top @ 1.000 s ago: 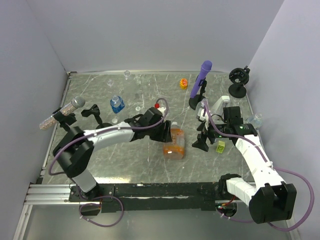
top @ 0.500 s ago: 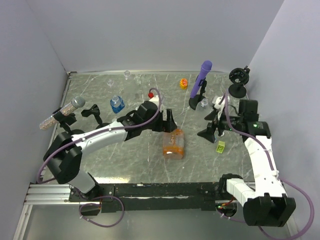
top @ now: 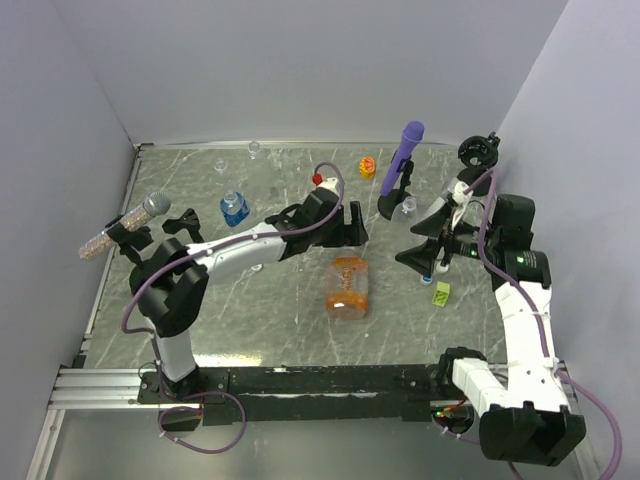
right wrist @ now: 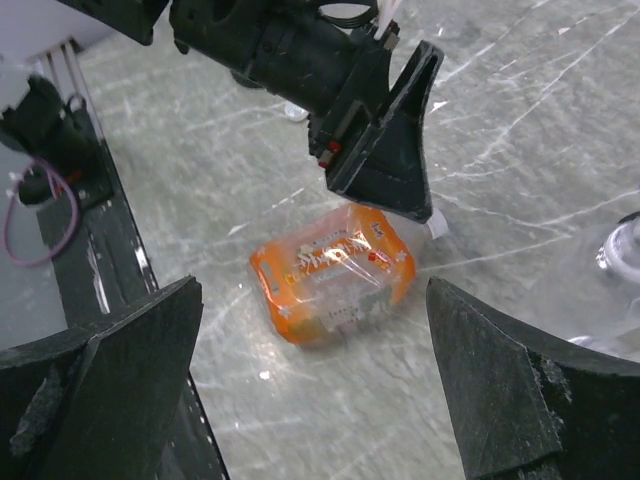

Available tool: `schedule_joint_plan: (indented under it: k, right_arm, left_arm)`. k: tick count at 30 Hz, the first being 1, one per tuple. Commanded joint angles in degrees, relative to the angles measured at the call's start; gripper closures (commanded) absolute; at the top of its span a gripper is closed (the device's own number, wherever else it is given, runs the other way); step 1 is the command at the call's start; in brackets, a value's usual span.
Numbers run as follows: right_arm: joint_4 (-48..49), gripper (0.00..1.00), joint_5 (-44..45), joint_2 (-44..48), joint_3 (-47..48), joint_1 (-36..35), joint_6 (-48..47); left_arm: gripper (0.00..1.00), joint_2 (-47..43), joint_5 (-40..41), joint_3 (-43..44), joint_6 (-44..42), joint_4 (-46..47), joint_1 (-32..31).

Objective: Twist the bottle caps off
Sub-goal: Move the plastic bottle to the center of the board, then pick up the plastic bottle at the center of the board.

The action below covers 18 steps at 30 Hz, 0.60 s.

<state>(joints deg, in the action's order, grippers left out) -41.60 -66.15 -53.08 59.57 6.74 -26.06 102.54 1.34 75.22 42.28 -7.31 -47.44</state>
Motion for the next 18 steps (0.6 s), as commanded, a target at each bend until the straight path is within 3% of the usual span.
schedule_joint_plan:
  k: [1,8,17,18]
  right_arm:
    - [10.48,0.01,-6.61,2.89,-6.38,3.53,6.99]
    - [14.18,0.01,-9.52,4.83,-12.11,4.86,7.35]
    - [12.69,0.01,-10.66,5.35,-11.76,4.86,6.46]
    - [12.78,0.01,-10.75,5.62,-11.93,4.86,6.55]
  left_arm:
    - [0.04,2.48,4.54,4.67,2.72,-5.17,0.16]
    - [0.17,11.26,4.55,13.80,0.70,-13.25,0.24]
    - [0.19,19.18,7.88,21.53,-1.32,-20.45,-0.37]
    - [0.23,20.75,7.97,22.85,-1.93,-21.07,-0.37]
